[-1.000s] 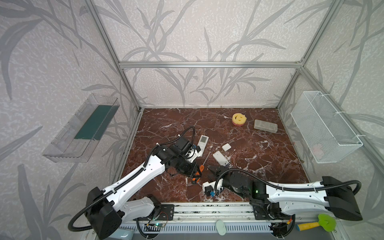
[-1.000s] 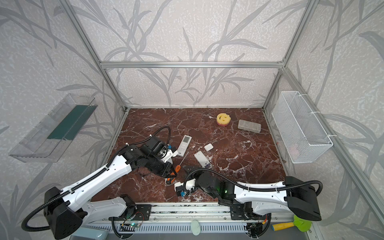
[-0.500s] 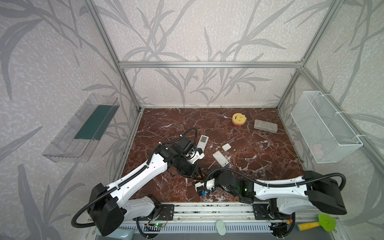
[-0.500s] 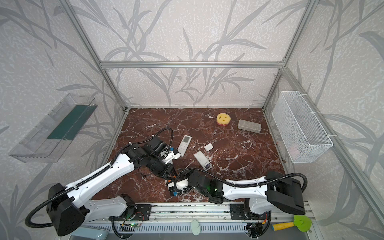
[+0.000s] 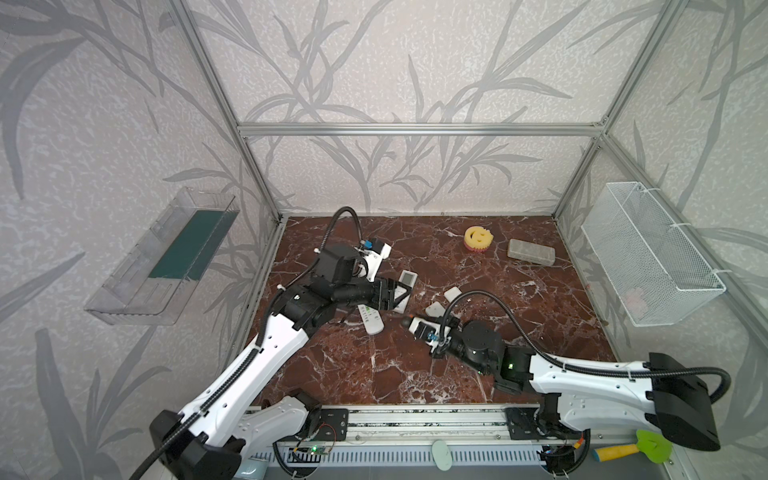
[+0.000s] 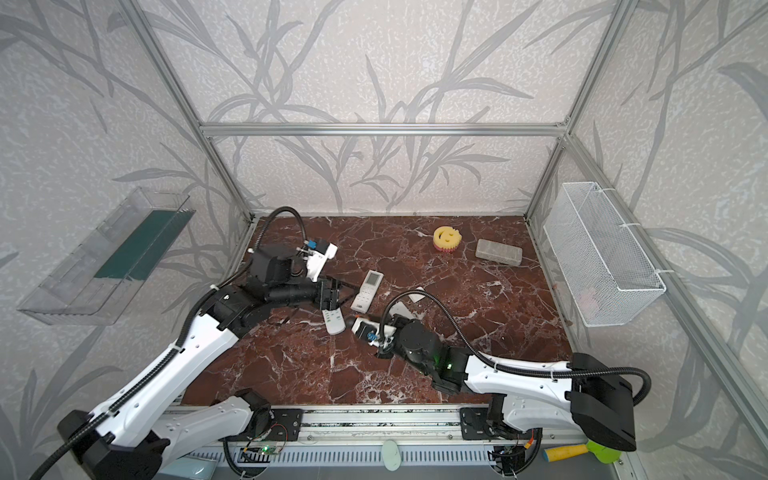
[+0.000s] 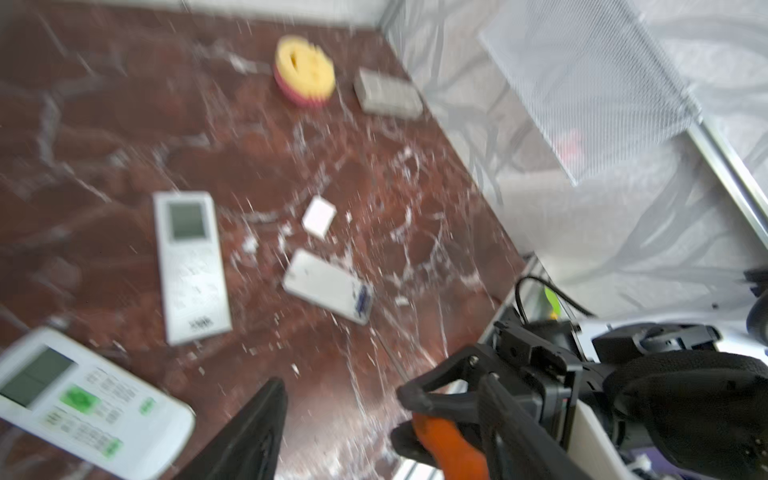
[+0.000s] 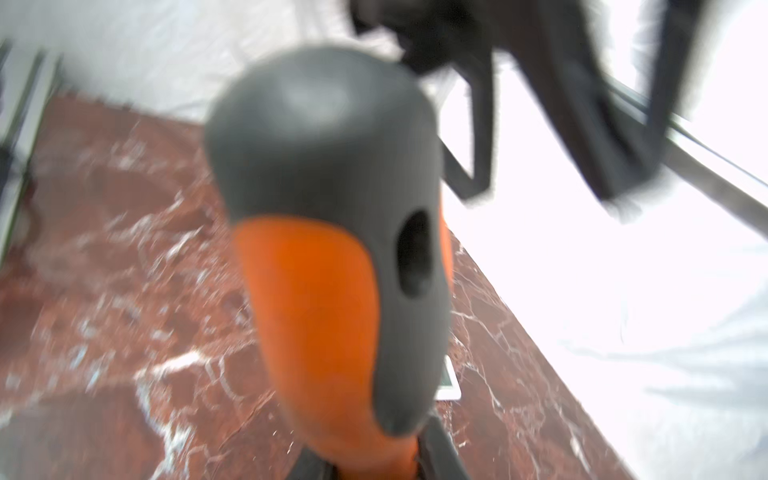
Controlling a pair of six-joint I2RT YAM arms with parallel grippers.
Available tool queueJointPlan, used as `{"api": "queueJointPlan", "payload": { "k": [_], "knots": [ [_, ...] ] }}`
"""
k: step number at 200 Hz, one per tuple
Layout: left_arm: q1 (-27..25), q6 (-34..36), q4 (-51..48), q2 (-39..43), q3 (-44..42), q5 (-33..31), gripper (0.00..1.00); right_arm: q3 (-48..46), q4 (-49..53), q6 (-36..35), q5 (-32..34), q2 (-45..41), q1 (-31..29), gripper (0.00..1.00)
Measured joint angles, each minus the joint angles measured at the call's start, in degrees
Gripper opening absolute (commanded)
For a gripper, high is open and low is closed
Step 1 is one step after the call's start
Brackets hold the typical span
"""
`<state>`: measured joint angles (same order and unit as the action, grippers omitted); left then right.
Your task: Unload the batteries from the remote control
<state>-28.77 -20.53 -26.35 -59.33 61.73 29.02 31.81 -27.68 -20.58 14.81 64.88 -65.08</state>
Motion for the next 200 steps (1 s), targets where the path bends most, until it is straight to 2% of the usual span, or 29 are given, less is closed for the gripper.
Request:
{"api": "queueJointPlan", "payload": {
  "k": [24,44,57,73,93,111,144,167,179,200],
  "knots": [
    [1.6,-0.1,12.3,5.5,-7.0,-3.9,0.66,2.9,3.3,10.5,0.2,-2.4,3.2,0.00],
    [1.4,0.3,21.3,7.0,-14.1,-3.5,0.57,5.6,6.4,19.4,-1.0,-3.3,6.2,0.00],
    [0.1,0.7,27.6,6.2,-19.2,-2.8,0.57,7.7,9.3,25.7,-2.2,-3.4,9.1,0.00],
    [-5.1,3.5,32.4,4.8,-24.5,-3.7,0.62,10.6,13.6,32.7,-3.3,-3.3,12.4,0.00],
    [-13.6,7.6,36.1,3.1,-28.3,-6.0,0.62,13.6,17.4,39.1,-4.0,-2.9,14.0,0.00],
    [-16.7,9.1,41.0,1.7,-29.4,-7.2,0.63,14.2,17.8,42.4,-6.1,-2.9,14.0,0.00],
    [-16.6,9.3,50.2,-1.1,-29.6,-9.5,0.63,14.2,17.8,45.1,-11.4,-2.6,14.0,0.00],
    [-16.6,9.0,53.6,-2.9,-29.6,-8.9,0.61,14.2,17.7,46.1,-14.3,-2.5,14.0,0.00],
    [-16.6,8.8,55.2,-3.8,-29.6,-7.6,0.58,14.2,17.5,46.6,-15.5,-2.6,14.0,0.00],
    [-16.6,7.8,57.0,-4.8,-29.6,-5.2,0.43,14.2,16.8,47.5,-17.0,-2.6,14.2,0.00]
  ]
}}
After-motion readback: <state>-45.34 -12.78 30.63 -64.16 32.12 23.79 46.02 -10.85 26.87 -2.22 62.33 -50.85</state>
